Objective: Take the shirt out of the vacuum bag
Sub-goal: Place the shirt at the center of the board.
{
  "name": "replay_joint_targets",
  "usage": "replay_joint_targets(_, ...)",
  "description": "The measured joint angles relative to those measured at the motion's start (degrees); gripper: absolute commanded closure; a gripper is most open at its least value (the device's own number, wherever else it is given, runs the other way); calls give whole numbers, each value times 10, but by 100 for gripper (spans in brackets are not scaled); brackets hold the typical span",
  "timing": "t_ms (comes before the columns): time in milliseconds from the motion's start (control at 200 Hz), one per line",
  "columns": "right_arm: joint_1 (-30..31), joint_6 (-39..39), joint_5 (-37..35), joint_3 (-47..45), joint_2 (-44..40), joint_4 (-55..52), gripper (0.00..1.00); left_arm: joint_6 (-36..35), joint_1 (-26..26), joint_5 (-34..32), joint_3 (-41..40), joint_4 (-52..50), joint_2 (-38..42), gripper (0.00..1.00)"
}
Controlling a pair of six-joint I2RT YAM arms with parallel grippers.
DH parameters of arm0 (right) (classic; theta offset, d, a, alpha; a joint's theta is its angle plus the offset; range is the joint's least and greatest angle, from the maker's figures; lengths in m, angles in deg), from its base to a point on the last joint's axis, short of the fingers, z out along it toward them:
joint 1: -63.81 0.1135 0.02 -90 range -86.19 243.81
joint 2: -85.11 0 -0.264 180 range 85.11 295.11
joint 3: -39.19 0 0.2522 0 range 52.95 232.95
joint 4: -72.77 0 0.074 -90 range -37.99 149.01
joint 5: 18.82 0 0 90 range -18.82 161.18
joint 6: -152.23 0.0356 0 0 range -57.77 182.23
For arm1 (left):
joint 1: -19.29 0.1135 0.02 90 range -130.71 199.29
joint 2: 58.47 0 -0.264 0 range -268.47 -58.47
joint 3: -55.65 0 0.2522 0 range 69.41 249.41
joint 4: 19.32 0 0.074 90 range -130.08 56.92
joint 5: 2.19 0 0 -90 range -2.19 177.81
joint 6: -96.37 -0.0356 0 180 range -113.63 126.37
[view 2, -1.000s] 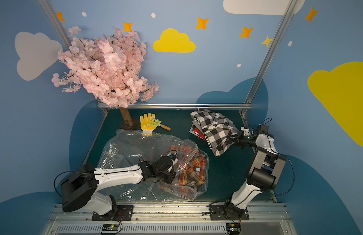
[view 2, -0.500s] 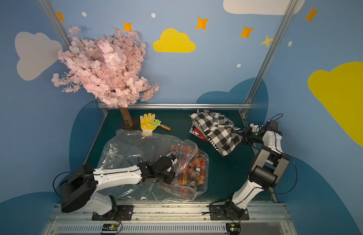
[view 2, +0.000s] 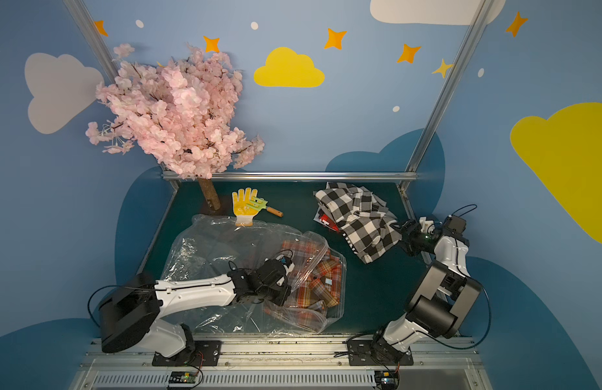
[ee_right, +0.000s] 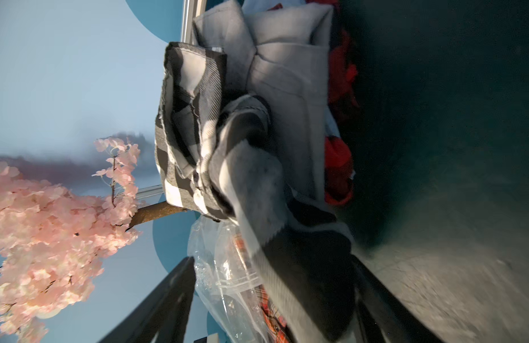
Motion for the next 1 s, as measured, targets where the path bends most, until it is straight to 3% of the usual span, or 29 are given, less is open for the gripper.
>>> replay_joint_targets(245, -33, 10, -25, -56, -27, 20, 19, -2, 0, 0, 0, 0, 0, 97)
replay_joint_targets(601, -5, 19, -23, -137, -165, 40, 15, -6, 1, 2, 0, 0, 0, 97)
replay_joint_targets(786, 34, 48, -5, -271, -137, 97, 15, -6, 4, 9, 0, 3, 0, 97)
replay_joint_targets(1001, 67, 92, -6, -310, -77, 213, 15, -9, 8, 13, 0, 5, 8, 97)
